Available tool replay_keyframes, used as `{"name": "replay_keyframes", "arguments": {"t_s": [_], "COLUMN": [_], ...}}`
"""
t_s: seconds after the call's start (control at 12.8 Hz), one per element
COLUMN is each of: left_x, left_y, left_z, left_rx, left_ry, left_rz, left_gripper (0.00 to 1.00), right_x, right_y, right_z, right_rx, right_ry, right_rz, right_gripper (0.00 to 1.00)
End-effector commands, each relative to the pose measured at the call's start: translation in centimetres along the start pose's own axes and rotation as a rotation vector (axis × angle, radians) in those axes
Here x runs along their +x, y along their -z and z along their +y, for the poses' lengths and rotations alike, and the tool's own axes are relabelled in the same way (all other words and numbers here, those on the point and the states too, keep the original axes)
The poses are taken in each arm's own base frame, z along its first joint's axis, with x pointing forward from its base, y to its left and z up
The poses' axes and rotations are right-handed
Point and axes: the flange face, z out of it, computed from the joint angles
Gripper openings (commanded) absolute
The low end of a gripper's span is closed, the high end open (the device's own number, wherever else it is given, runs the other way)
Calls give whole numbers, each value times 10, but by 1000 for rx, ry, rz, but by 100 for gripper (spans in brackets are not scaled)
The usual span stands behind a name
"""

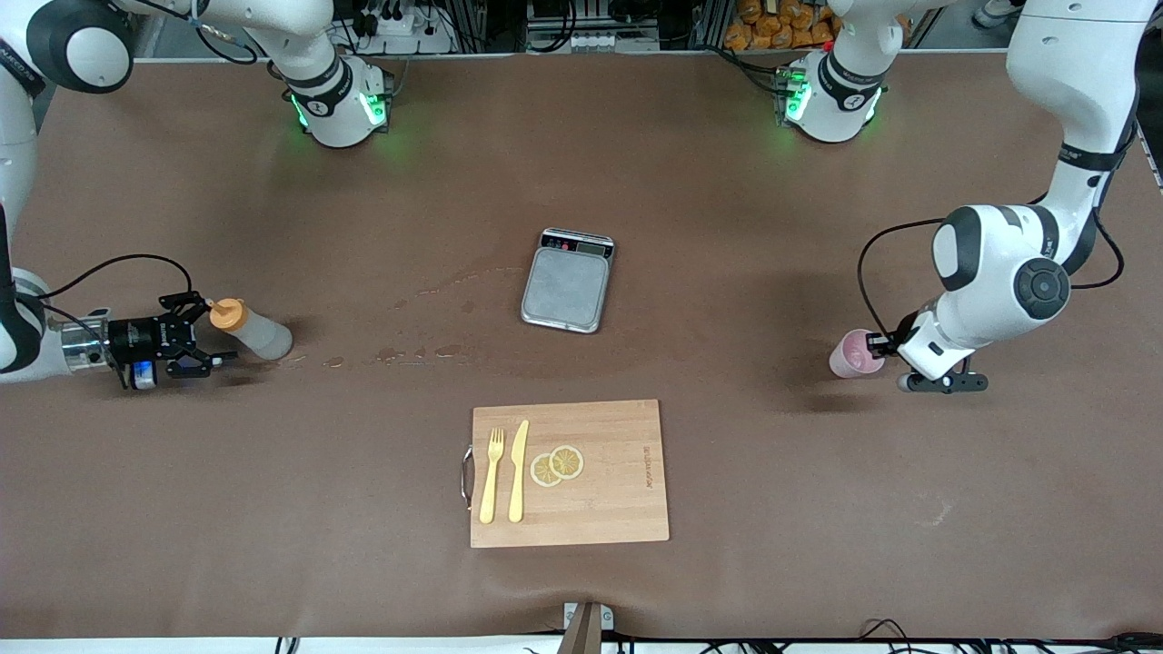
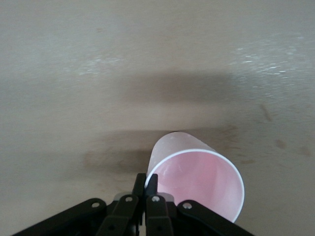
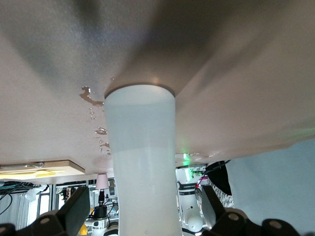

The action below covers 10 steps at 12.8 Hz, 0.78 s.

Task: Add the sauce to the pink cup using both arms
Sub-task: 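Close the left gripper on the cup while the right gripper grasps the bottle, then carry the pink cup with the left gripper onto the digital scale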

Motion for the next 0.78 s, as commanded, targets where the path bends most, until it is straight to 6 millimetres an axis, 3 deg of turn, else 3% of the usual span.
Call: {"name": "replay_keyframes", "arguments": {"t_s": [0.0,0.23,0.7], "left_x": [-7,-26,-86], "left_y": [28,38,63], "left_z": [53,139,314], "left_rx": [-19,-44,-80], "left_ry": [24,97,262], "left_rz": [1,-12,-4], "left_gripper": [0,0,0], "right_x": [9,16,29], "right_y": [-11,-19,-39], "right_z": [-4,-4,-4], "right_rx": [6,-3,-10], "right_ry": [-25,-31,-39], "right_rz": [-43,-54,-96], "right_gripper": [100,100,99]}}
